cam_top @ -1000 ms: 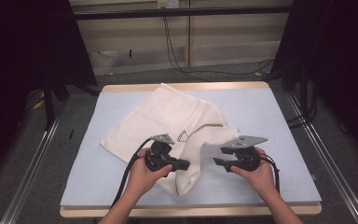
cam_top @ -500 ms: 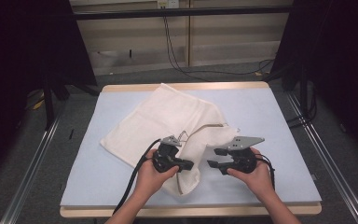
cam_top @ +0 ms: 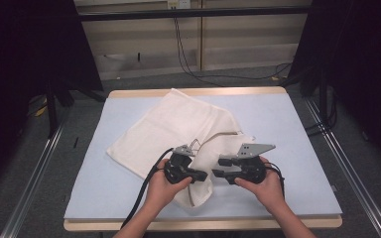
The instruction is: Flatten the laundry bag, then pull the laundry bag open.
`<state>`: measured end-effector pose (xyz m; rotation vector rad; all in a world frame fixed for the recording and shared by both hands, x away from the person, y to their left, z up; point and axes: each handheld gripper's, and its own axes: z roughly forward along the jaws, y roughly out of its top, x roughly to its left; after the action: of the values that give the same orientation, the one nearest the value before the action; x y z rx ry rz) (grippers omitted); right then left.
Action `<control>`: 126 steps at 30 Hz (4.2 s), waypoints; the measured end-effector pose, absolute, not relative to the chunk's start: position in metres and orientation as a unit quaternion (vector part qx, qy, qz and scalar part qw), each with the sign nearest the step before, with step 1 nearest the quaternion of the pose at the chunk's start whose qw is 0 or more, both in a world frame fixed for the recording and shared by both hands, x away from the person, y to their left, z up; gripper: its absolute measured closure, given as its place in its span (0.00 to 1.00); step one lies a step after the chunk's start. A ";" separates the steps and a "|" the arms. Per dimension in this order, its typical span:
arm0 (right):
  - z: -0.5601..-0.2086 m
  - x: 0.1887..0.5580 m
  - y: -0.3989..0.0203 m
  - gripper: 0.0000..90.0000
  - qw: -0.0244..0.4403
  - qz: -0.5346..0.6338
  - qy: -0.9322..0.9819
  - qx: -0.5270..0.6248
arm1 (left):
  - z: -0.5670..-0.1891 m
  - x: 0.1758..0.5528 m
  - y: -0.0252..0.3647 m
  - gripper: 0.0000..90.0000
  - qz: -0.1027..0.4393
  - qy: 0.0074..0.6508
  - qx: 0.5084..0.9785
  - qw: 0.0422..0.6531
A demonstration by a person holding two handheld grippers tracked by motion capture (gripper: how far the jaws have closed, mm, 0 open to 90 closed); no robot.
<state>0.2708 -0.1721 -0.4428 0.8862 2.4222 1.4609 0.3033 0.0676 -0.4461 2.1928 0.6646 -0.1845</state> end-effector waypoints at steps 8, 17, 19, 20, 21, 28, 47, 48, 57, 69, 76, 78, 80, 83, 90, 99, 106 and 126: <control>-0.438 0.275 -0.161 0.82 0.068 0.507 0.803 0.306 | -0.448 0.304 0.068 0.95 -0.075 0.254 0.876 0.404; -0.435 0.275 -0.160 0.97 0.074 0.489 0.811 0.312 | -0.447 0.299 0.072 0.81 -0.088 0.245 0.872 0.415; -0.437 0.275 -0.162 0.97 0.073 0.488 0.810 0.316 | -0.446 0.298 0.073 0.77 -0.089 0.242 0.872 0.416; -0.438 0.276 -0.164 0.97 0.073 0.488 0.809 0.320 | -0.445 0.297 0.075 0.77 -0.090 0.237 0.872 0.418; -0.442 0.275 -0.168 0.97 0.066 0.482 0.811 0.324 | -0.446 0.296 0.078 0.75 -0.097 0.237 0.866 0.430; -0.453 0.271 -0.192 0.98 0.059 0.452 0.818 0.352 | -0.440 0.300 0.100 0.68 -0.080 0.259 0.859 0.435; -0.467 0.249 -0.239 0.76 0.064 0.410 0.822 0.390 | -0.470 0.320 0.160 0.58 -0.001 0.360 0.854 0.376; -0.465 0.250 -0.246 0.62 0.090 0.392 0.819 0.409 | -0.472 0.320 0.160 0.58 0.000 0.361 0.854 0.375; -0.452 0.252 -0.275 0.35 0.179 0.382 0.788 0.447 | -0.473 0.319 0.157 0.66 0.022 0.364 0.857 0.365; -0.436 0.278 -0.273 0.37 0.206 0.402 0.777 0.438 | -0.472 0.315 0.154 0.66 0.045 0.357 0.863 0.355; -0.470 0.305 -0.251 0.43 0.161 0.362 0.824 0.405 | -0.472 0.313 0.151 0.66 0.056 0.358 0.864 0.350; -0.478 0.306 -0.247 0.47 0.159 0.334 0.841 0.395 | -0.472 0.312 0.151 0.67 0.063 0.359 0.864 0.348; -0.481 0.305 -0.247 0.50 0.158 0.338 0.840 0.394 | -0.472 0.312 0.151 0.70 0.067 0.359 0.865 0.345; -0.481 0.303 -0.246 0.58 0.156 0.339 0.836 0.402 | -0.472 0.310 0.149 0.73 0.080 0.354 0.868 0.338; -0.481 0.301 -0.245 0.86 0.147 0.347 0.832 0.407 | -0.469 0.310 0.140 0.79 0.095 0.362 0.873 0.314; -0.479 0.296 -0.242 1.00 0.149 0.343 0.831 0.413 | -0.469 0.323 0.147 0.98 0.040 0.381 0.862 0.330; -0.477 0.287 -0.243 1.00 0.126 0.349 0.828 0.421 | -0.469 0.335 0.146 0.99 0.051 0.388 0.857 0.335; -0.476 0.268 -0.225 1.00 0.080 0.362 0.826 0.425 | -0.466 0.361 0.170 0.77 0.088 0.432 0.804 0.398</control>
<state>0.2683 -0.2252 -0.4764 1.2723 2.4694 1.0828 0.3607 0.1701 -0.4665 2.0365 1.0945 0.2237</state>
